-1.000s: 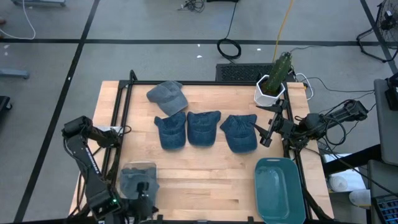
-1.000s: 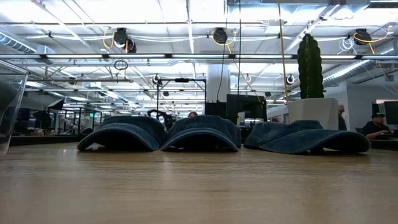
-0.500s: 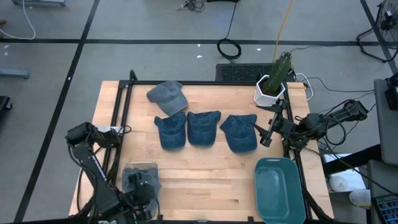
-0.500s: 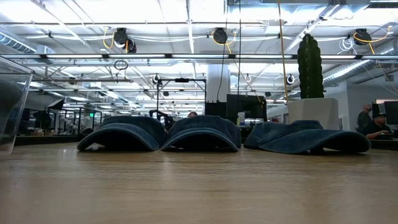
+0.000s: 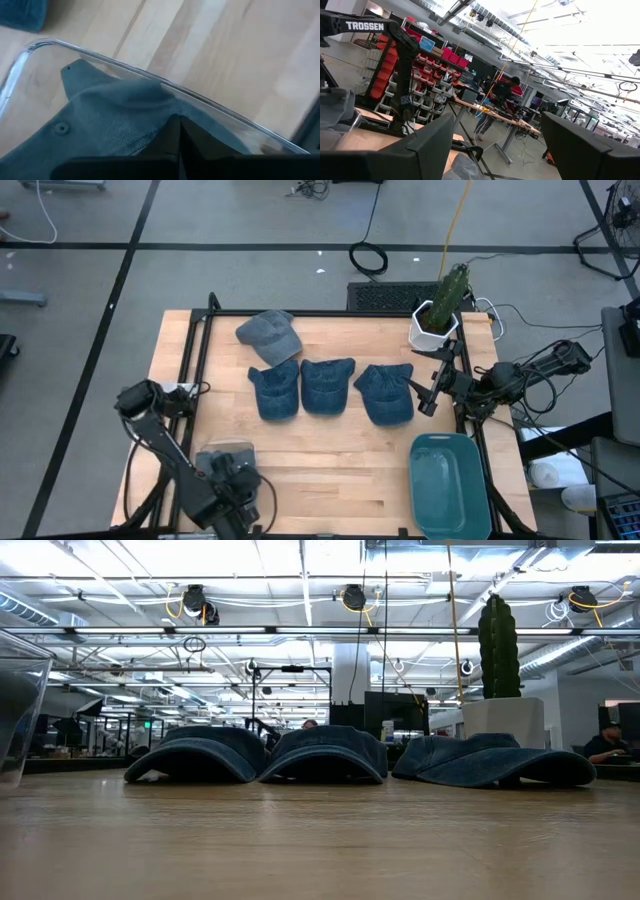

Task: Pick & Place hat
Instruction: Put the right gray cap into the transparent bin

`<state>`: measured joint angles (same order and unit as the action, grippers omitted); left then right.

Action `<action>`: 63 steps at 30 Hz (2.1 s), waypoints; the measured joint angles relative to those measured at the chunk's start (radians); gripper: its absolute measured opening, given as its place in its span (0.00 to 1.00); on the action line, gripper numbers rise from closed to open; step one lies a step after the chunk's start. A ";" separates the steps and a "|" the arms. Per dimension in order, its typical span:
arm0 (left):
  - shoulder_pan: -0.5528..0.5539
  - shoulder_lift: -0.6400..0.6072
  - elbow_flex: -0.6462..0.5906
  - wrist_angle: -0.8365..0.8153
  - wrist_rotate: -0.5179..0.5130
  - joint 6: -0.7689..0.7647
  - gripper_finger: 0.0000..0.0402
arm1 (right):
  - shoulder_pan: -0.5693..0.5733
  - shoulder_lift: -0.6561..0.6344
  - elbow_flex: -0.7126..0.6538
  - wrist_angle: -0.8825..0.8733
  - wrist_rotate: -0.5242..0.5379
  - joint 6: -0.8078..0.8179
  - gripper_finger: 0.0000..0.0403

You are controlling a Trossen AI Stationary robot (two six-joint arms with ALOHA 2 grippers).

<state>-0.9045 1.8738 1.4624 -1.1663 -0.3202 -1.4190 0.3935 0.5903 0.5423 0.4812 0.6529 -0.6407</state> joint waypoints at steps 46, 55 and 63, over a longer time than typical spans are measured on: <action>-0.171 -0.135 0.003 -0.042 -0.001 -0.242 0.01 | 0.000 0.000 0.000 -0.003 0.000 0.000 0.70; -0.149 -0.056 -0.016 -0.050 0.018 -0.284 0.00 | 0.000 0.000 0.000 -0.003 0.000 0.000 0.69; -0.056 -0.045 -0.134 0.117 0.195 -0.254 0.01 | 0.000 0.000 0.000 -0.003 0.000 0.000 0.69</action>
<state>-0.9603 1.8289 1.3288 -1.0490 -0.1255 -1.6732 0.3935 0.5903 0.5423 0.4784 0.6530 -0.6407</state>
